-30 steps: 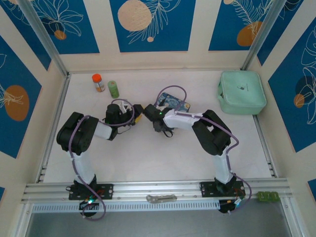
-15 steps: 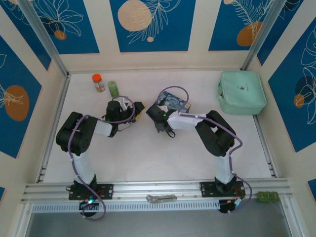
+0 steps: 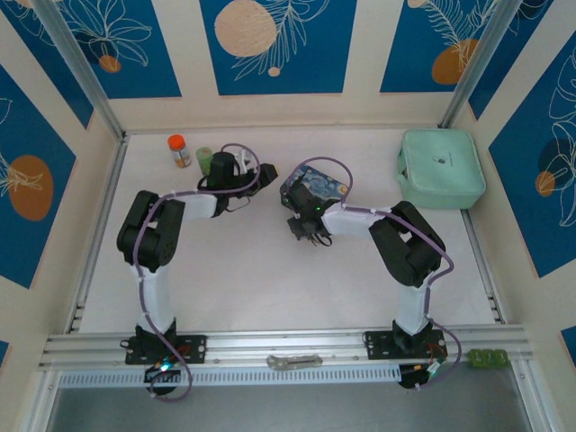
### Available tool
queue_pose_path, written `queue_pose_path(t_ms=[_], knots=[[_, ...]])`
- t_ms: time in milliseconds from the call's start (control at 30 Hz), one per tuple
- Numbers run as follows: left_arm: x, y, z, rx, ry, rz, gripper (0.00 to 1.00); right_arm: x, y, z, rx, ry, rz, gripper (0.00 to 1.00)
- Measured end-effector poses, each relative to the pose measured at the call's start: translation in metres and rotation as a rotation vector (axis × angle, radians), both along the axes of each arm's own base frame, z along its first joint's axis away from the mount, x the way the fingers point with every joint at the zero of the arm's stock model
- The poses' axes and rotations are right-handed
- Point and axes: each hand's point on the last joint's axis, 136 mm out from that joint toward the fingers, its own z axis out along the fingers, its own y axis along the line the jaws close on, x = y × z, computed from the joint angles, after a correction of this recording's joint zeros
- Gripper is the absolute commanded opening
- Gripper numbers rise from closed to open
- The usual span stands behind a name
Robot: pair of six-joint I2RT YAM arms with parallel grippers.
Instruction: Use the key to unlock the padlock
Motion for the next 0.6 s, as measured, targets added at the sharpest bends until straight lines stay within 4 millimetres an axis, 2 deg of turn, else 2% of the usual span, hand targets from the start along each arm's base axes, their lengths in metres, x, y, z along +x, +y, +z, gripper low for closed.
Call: queue_pose_path(t_ms=[67,133,367,600], knots=[[-0.005,-0.004,-0.019,0.020,0.045,-0.019,0.64,0.002,0.002,0.001,0.010,-0.004,0.018,0.00],[-0.008,-0.009,-0.027,0.024,0.065,-0.038,0.64,0.002,0.003,0.001,0.016,-0.003,0.031,0.00],[-0.027,-0.039,-0.021,-0.013,0.059,-0.104,0.60,0.003,0.004,0.002,0.013,-0.008,0.049,0.00],[-0.036,-0.038,-0.026,-0.086,0.085,-0.077,0.57,0.006,0.001,0.003,-0.004,-0.009,0.066,0.00]])
